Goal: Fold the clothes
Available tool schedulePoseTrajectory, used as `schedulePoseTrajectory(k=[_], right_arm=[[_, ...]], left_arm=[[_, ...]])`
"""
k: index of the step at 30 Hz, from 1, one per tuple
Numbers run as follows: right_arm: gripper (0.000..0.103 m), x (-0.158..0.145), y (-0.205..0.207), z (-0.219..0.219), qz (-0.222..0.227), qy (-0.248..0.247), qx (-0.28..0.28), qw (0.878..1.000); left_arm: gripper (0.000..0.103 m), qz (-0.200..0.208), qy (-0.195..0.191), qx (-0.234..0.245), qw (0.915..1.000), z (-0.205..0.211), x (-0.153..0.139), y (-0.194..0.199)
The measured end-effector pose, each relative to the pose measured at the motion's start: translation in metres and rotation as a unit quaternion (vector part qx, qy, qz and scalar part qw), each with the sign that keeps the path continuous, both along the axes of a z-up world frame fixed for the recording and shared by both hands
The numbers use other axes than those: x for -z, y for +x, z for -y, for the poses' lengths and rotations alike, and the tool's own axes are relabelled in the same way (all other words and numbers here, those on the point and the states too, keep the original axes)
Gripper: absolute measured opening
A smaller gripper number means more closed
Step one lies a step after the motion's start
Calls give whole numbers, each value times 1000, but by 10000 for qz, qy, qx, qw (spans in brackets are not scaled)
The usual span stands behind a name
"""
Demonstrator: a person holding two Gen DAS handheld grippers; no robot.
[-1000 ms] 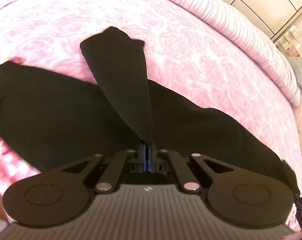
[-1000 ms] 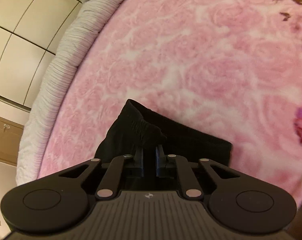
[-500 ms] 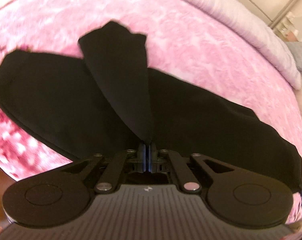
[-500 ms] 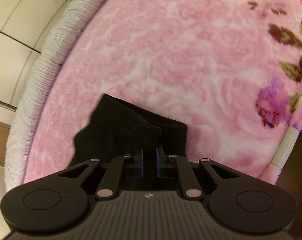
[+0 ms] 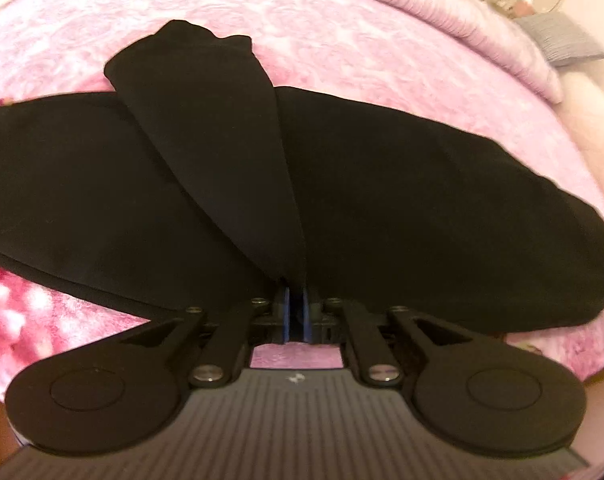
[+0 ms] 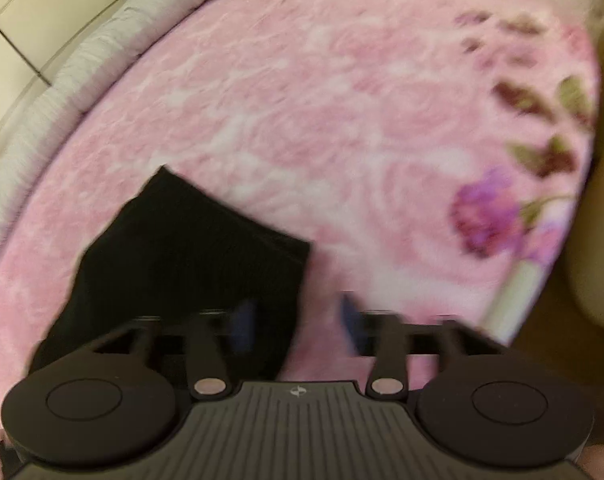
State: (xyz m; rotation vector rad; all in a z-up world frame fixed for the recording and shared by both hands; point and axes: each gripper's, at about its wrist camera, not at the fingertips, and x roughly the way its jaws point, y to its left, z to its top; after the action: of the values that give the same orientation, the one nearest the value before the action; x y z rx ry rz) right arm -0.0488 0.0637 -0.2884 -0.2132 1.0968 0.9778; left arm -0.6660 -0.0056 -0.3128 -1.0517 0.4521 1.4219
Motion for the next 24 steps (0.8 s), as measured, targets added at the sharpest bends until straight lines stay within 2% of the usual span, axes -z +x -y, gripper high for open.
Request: schedulePoseTrajectory(k=[2,5,7,10,11,13,16,19,22,24], right_arm=[[61,-5,-11,7,348,239,-7,9991],[72,-6,-38,14,1094,393,27,9932],[81,3,-48,18,1232,448,51,9914],[83,26,-49,33,433,699,270,9962],[83,28,-51,41,300,796,382,9956],[82,24,-62,58,235,970,535,9936],[82,3,-95,82,199,1172,432,9920],[79,-14,-136,95,-141,1432,-312,9891],[62,-14,-196,86,-525,1338,-1316,9808],[53,-9,-242,76,-959,1215,-1939,9687]], left_arm=[[6,80,147,160,9997,4,5,-4],[6,174,481,356,9981,11,11,-8],[6,306,695,420,9962,17,16,-12],[10,461,989,547,9925,29,16,-21],[15,496,1096,583,9910,35,15,-25],[19,514,1254,526,9894,51,7,-37],[20,689,1169,249,9904,75,-10,-64],[20,531,1370,-96,9891,87,-24,-99],[20,374,1298,-515,9895,84,-31,-132],[20,311,1274,-684,9890,77,-32,-152]])
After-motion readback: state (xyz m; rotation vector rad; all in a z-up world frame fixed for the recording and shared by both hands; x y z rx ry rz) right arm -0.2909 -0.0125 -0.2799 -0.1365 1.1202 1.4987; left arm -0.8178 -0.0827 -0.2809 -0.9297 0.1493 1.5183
